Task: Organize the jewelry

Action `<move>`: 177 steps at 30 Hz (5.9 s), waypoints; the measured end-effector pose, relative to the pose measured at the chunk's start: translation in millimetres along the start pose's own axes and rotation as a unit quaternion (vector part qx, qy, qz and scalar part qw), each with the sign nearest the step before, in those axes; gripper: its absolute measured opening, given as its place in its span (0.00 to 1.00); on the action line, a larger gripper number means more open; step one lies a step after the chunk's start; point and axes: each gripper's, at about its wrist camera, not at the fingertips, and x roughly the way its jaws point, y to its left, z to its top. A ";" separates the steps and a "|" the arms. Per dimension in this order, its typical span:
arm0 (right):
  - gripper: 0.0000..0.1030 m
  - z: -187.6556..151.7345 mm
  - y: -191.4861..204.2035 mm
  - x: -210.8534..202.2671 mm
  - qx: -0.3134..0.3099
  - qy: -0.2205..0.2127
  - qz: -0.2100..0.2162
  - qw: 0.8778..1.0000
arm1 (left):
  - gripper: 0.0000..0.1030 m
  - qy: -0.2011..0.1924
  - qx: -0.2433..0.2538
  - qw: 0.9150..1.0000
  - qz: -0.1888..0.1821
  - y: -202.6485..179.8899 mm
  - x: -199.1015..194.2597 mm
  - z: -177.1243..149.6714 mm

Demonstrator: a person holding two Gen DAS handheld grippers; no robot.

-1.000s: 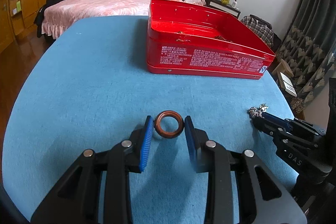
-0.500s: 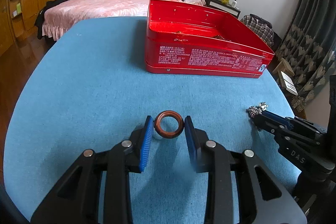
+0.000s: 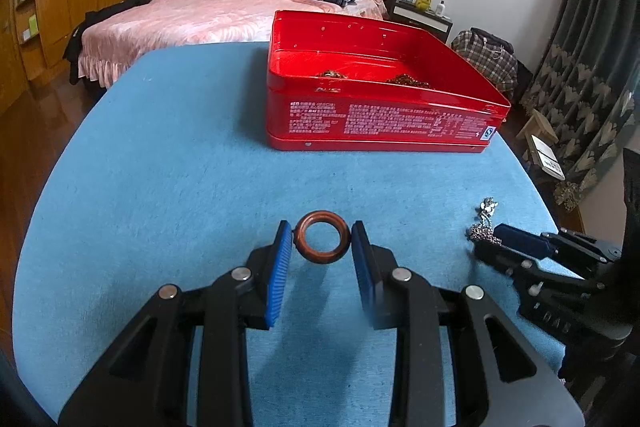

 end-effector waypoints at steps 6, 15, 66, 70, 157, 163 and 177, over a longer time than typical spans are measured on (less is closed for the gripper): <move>0.25 -0.1 5.6 5.4 -0.016 -0.009 -0.005 1.000 | 0.28 -0.001 0.001 1.000 -0.001 -1.2 0.1 1.5; 0.14 1.1 -3.8 -8.2 0.004 -0.016 0.018 1.000 | 0.28 -0.001 0.001 1.000 -0.001 -1.7 -0.4 2.9; 0.13 158.2 -43.0 5.7 0.018 -0.126 0.049 0.991 | 0.29 -0.075 0.017 0.997 -0.015 -24.0 63.8 140.8; 0.55 155.0 -49.3 9.8 0.034 -0.125 0.041 0.991 | 0.47 -0.063 0.015 0.998 -0.010 -22.7 69.7 139.0; 0.94 73.9 -11.7 -147.7 0.003 -0.214 0.026 0.977 | 0.94 -0.185 0.026 0.981 0.056 -35.9 -123.7 70.3; 0.94 76.6 -13.0 -146.2 0.002 -0.213 0.025 0.977 | 0.94 -0.186 0.026 0.981 0.056 -36.2 -123.6 70.2; 0.94 75.4 -15.4 -145.0 0.003 -0.211 0.022 0.977 | 0.94 -0.186 0.026 0.981 0.056 -36.2 -123.1 69.5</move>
